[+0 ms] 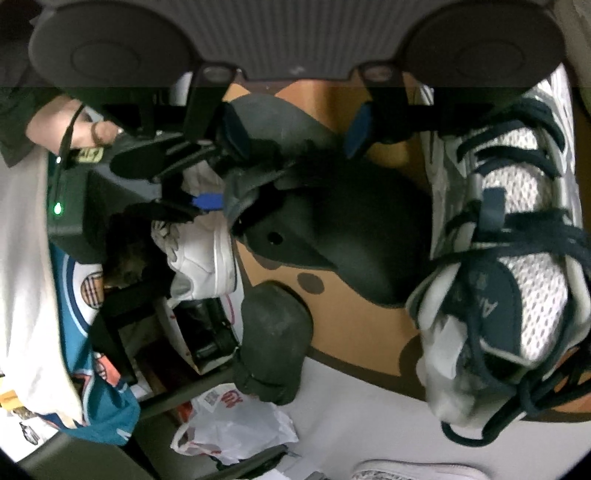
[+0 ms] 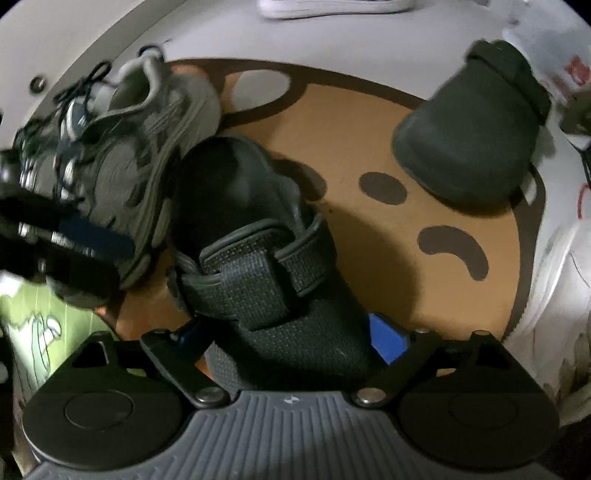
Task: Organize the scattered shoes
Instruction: 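Lower the black slide sandal onto the mat beside the white-blue sneakers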
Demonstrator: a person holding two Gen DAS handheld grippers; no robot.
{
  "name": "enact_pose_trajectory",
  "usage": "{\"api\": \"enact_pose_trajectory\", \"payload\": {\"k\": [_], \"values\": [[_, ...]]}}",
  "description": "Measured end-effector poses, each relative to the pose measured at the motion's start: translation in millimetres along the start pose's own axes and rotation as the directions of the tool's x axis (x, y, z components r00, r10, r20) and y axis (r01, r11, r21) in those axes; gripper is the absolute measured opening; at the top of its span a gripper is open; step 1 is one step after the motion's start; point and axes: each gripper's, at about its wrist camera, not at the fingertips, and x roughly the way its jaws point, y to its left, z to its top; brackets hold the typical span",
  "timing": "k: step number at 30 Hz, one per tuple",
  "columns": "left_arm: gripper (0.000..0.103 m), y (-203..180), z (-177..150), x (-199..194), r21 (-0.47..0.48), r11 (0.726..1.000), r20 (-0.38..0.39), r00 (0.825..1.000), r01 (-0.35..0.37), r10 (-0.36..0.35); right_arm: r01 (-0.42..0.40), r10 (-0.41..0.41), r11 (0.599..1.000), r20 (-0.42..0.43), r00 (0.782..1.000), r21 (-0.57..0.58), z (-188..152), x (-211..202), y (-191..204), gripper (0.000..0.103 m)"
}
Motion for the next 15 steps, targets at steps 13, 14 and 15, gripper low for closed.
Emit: {"api": "enact_pose_trajectory", "payload": {"k": [13, 14, 15], "values": [[0.061, -1, -5, 9, -0.018, 1.000, 0.022, 1.000, -0.010, 0.011, -0.009, 0.008, 0.997, 0.016, 1.000, 0.074, 0, -7, -2, 0.084], [0.061, -3, -6, 12, -0.023, 1.000, 0.031, 0.999, -0.010, 0.011, -0.020, 0.020, 0.998, 0.012, 1.000, 0.064, 0, -7, -3, 0.085], [0.061, -5, -7, 15, -0.029, 1.000, 0.031, 0.999, -0.006, 0.007, -0.023, 0.023, 0.999, 0.000, 1.000, 0.041, 0, -7, -2, 0.085]]}}
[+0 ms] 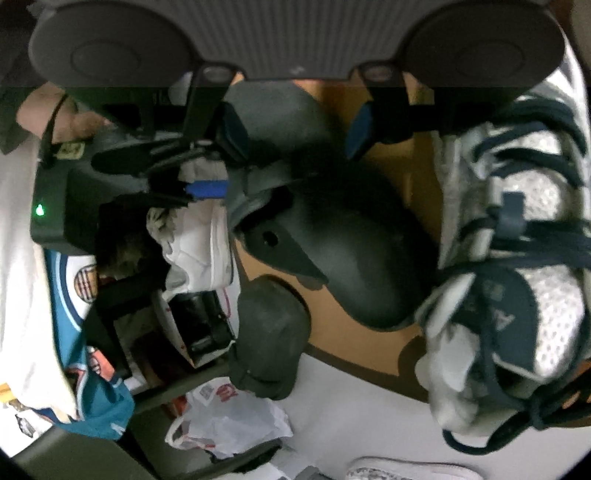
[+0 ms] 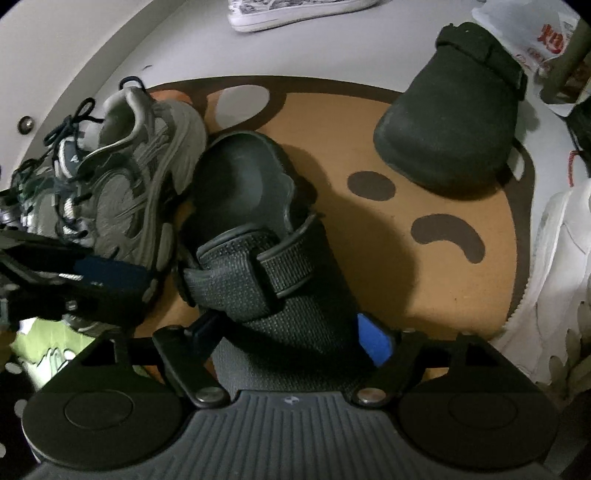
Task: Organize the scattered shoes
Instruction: 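Lower the black slide sandal onto the mat beside the white-blue sneakers, then open the left tool and withdraw it from the placed slide sandal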
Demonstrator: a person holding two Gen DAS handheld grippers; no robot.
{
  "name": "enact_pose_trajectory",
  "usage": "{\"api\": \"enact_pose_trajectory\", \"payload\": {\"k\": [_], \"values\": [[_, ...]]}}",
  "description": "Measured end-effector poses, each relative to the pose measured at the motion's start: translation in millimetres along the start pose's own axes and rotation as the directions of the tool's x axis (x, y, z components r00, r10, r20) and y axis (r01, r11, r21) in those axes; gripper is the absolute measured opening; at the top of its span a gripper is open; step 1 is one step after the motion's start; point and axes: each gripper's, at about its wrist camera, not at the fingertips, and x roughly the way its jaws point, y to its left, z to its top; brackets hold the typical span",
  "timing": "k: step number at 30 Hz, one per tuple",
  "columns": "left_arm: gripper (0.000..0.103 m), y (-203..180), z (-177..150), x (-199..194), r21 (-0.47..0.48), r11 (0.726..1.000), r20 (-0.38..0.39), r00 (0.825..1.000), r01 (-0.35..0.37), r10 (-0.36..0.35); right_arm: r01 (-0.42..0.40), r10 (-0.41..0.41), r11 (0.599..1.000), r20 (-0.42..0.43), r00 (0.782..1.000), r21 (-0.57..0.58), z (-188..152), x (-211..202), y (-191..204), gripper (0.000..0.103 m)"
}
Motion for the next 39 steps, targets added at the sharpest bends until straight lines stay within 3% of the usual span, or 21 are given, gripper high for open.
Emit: {"api": "enact_pose_trajectory", "payload": {"k": [4, 5, 11, 17, 22, 24, 26, 35, 39], "values": [[0.061, -7, -2, 15, 0.017, 1.000, -0.028, 0.999, -0.025, 0.026, 0.027, -0.029, 0.997, -0.026, 0.999, -0.079, -3, 2, 10, 0.088], [0.061, -8, -2, 18, 0.019, 0.999, -0.034, 0.999, -0.027, 0.027, 0.056, -0.064, 0.991, -0.067, 0.996, -0.120, -7, 8, 14, 0.091], [0.061, -10, -4, 37, 0.016, 0.999, -0.061, 0.997, -0.035, 0.036, 0.053, -0.061, 0.993, -0.075, 0.995, -0.108, -14, 7, 15, 0.092], [0.061, -8, -1, 41, 0.022, 0.998, -0.073, 0.996, -0.055, 0.056, -0.019, 0.019, 1.000, -0.079, 0.997, 0.000, -11, 1, 8, 0.092], [0.061, -15, 1, 34, 0.098, 0.989, -0.028, 0.993, -0.113, 0.117, -0.059, 0.061, 0.998, -0.088, 0.994, 0.027, -11, 6, 9, 0.092], [0.061, -16, 1, 30, 0.116, 0.983, 0.005, 0.990, -0.144, 0.144, -0.122, 0.128, 0.990, -0.078, 0.989, 0.078, -10, 6, 6, 0.092], [0.057, -16, 2, 22, 0.117, 0.985, 0.025, 0.991, -0.130, 0.128, -0.175, 0.182, 0.979, -0.054, 0.982, 0.103, -9, 7, 9, 0.092], [0.057, -16, 5, 1, 0.101, 0.988, 0.073, 0.991, -0.119, 0.112, -0.109, 0.108, 0.993, 0.029, 0.994, 0.042, 7, 4, 22, 0.093], [0.058, -15, 6, -6, 0.090, 0.989, 0.087, 0.990, -0.116, 0.108, -0.084, 0.084, 0.996, -0.002, 0.996, 0.030, 12, 14, 23, 0.095]]}}
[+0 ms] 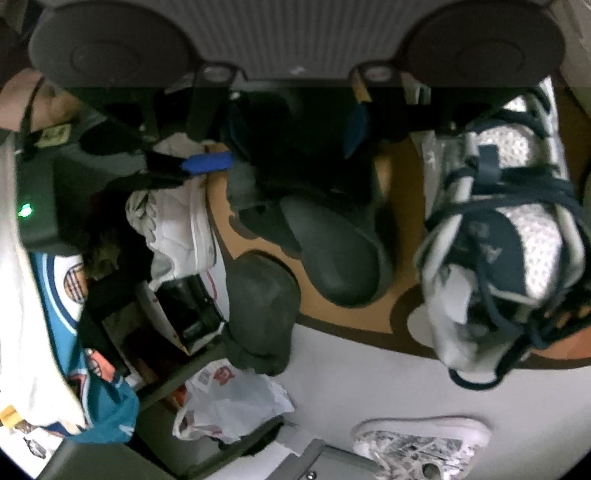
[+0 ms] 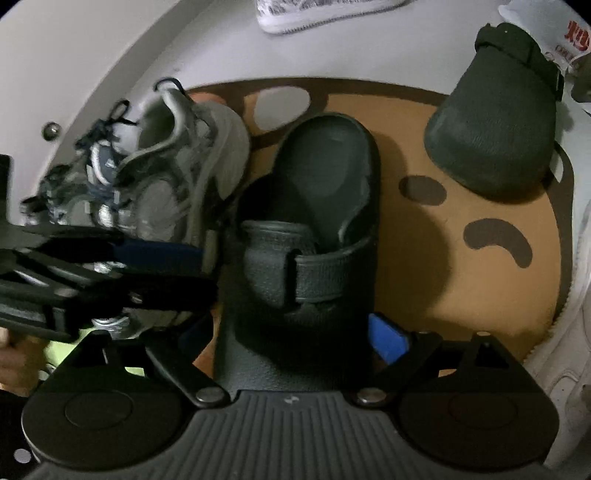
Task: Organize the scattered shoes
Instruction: 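Open the left tool and withdraw it from the placed slide sandal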
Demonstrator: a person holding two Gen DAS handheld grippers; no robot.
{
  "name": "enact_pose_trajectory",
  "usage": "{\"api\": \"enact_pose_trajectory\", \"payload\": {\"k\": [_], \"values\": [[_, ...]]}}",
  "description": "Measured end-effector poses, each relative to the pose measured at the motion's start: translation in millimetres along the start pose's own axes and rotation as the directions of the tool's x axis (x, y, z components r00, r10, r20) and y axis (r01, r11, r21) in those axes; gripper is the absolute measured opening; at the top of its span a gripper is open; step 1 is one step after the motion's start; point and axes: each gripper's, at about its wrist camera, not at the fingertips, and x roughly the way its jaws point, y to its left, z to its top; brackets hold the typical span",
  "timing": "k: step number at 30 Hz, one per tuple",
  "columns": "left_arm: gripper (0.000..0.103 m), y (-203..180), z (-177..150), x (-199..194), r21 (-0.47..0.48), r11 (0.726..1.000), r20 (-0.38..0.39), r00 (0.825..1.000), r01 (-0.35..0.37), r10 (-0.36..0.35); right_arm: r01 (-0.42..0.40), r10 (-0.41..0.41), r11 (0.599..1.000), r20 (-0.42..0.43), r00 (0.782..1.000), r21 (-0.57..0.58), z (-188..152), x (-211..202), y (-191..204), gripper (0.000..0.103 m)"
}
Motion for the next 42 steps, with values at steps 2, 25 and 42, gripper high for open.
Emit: {"api": "enact_pose_trajectory", "payload": {"k": [2, 25, 42], "values": [[0.060, -1, -1, -1, -0.011, 1.000, -0.002, 1.000, 0.011, -0.011, 0.011, -0.011, 1.000, -0.008, 1.000, -0.022, 1, 6, 6, 0.098], [0.061, 25, -20, -25, -0.034, 0.999, 0.015, 1.000, -0.015, 0.015, 0.026, -0.024, 0.997, 0.041, 0.999, -0.070, -3, 16, 29, 0.091], [0.061, 25, -11, -34, -0.058, 0.998, 0.068, 0.998, 0.020, -0.017, 0.054, -0.049, 0.995, 0.058, 0.997, -0.087, 14, 21, 31, 0.089]]}}
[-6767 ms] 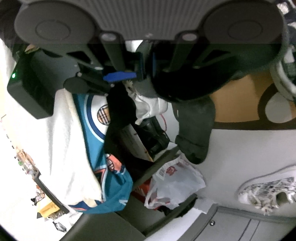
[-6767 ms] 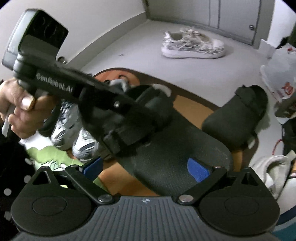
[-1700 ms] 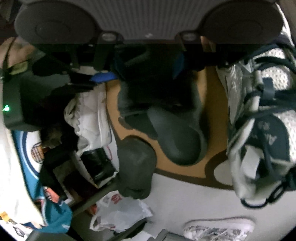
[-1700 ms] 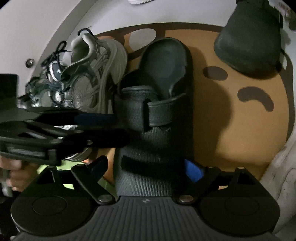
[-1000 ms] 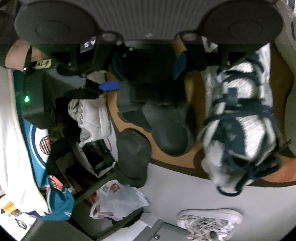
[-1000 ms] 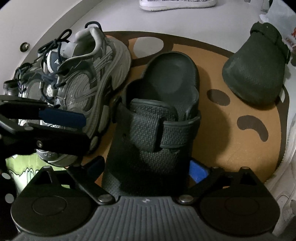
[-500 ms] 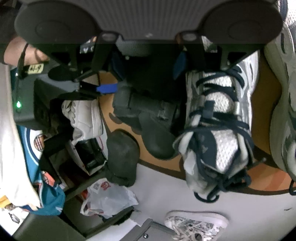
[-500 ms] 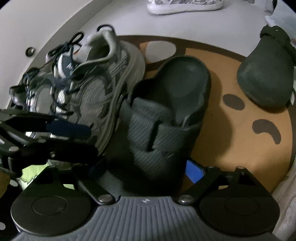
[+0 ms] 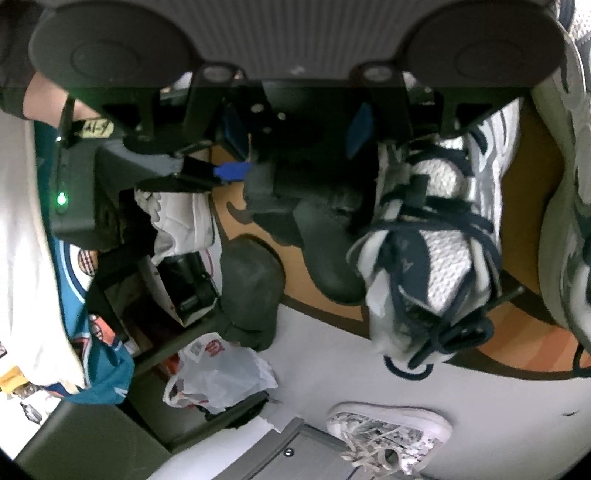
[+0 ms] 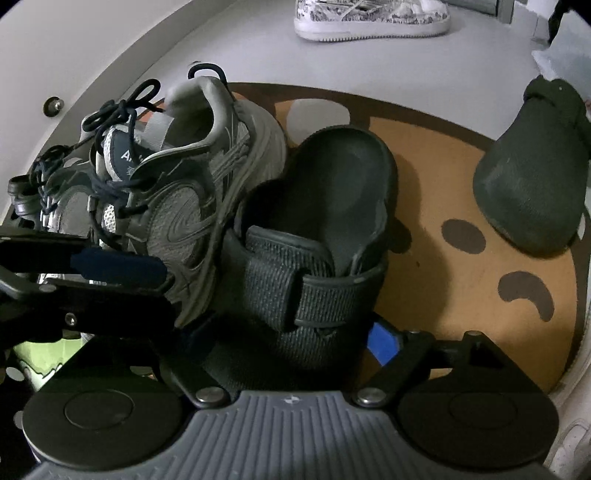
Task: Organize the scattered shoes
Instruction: 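Open the left tool and withdraw it from the placed slide sandal, then move the left tool to the black clog on the floor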
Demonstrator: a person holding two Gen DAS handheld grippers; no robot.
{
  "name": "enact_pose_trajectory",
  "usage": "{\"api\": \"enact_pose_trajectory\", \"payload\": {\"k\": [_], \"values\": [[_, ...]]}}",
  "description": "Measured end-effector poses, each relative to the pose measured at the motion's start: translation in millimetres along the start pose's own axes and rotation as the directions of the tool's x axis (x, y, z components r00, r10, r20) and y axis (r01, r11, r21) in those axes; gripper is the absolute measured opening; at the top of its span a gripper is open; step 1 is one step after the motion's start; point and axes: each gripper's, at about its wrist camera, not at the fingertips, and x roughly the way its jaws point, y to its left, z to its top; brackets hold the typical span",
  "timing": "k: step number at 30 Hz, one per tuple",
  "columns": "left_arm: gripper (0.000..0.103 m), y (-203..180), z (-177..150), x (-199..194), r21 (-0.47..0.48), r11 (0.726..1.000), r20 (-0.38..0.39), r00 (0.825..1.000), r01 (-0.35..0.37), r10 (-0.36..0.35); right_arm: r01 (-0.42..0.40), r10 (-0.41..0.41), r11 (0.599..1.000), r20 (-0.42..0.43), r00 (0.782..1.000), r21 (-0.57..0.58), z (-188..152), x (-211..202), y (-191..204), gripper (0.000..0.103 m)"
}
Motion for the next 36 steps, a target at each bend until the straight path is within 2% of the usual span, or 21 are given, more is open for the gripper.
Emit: {"api": "enact_pose_trajectory", "payload": {"k": [4, 7, 10, 16, 22, 27, 29, 31, 32, 34, 36], "values": [[0.061, -3, 3, -1, -0.001, 1.000, 0.010, 1.000, 0.008, -0.008, -0.012, 0.012, 1.000, -0.033, 0.999, 0.009, -4, -2, 1, 0.091], [0.061, -4, 5, -3, -0.005, 1.000, 0.022, 1.000, 0.018, -0.018, -0.003, 0.003, 1.000, -0.027, 1.000, 0.018, -6, -16, -5, 0.091], [0.061, -6, 8, -4, -0.007, 1.000, 0.032, 0.999, 0.028, -0.028, 0.029, -0.028, 0.999, -0.041, 0.999, 0.024, -8, -29, -16, 0.091], [0.062, -18, 22, 5, 0.005, 0.999, 0.043, 0.998, 0.040, -0.040, 0.121, -0.122, 0.988, 0.011, 0.992, 0.091, -12, -62, -37, 0.091], [0.064, -33, 40, 13, 0.026, 0.998, 0.053, 0.997, 0.049, -0.050, 0.228, -0.230, 0.969, 0.007, 0.973, 0.094, -1, -107, -49, 0.091], [0.064, -47, 55, 13, 0.042, 0.998, 0.069, 0.996, 0.051, -0.054, 0.327, -0.339, 0.934, 0.066, 0.939, 0.144, 20, -172, -52, 0.091], [0.064, -51, 63, 11, 0.049, 0.998, 0.077, 0.996, 0.050, -0.053, 0.327, -0.337, 0.938, 0.080, 0.938, 0.114, 28, -199, -48, 0.091], [0.064, -52, 68, 10, 0.049, 0.998, 0.088, 0.995, 0.040, -0.044, 0.335, -0.341, 0.939, 0.079, 0.937, 0.077, 32, -208, -46, 0.091], [0.065, -53, 73, 10, 0.042, 0.999, 0.100, 0.994, 0.032, -0.036, 0.351, -0.351, 0.936, 0.066, 0.934, 0.012, 38, -217, -44, 0.091], [0.071, -54, 80, 9, 0.019, 1.000, 0.119, 0.993, 0.020, -0.022, 0.355, -0.353, 0.934, 0.057, 0.934, -0.028, 43, -220, -45, 0.091], [0.073, -57, 91, 12, -0.014, 1.000, 0.139, 0.990, -0.006, 0.007, 0.346, -0.343, 0.937, 0.068, 0.937, -0.048, 46, -223, -50, 0.091]]}}
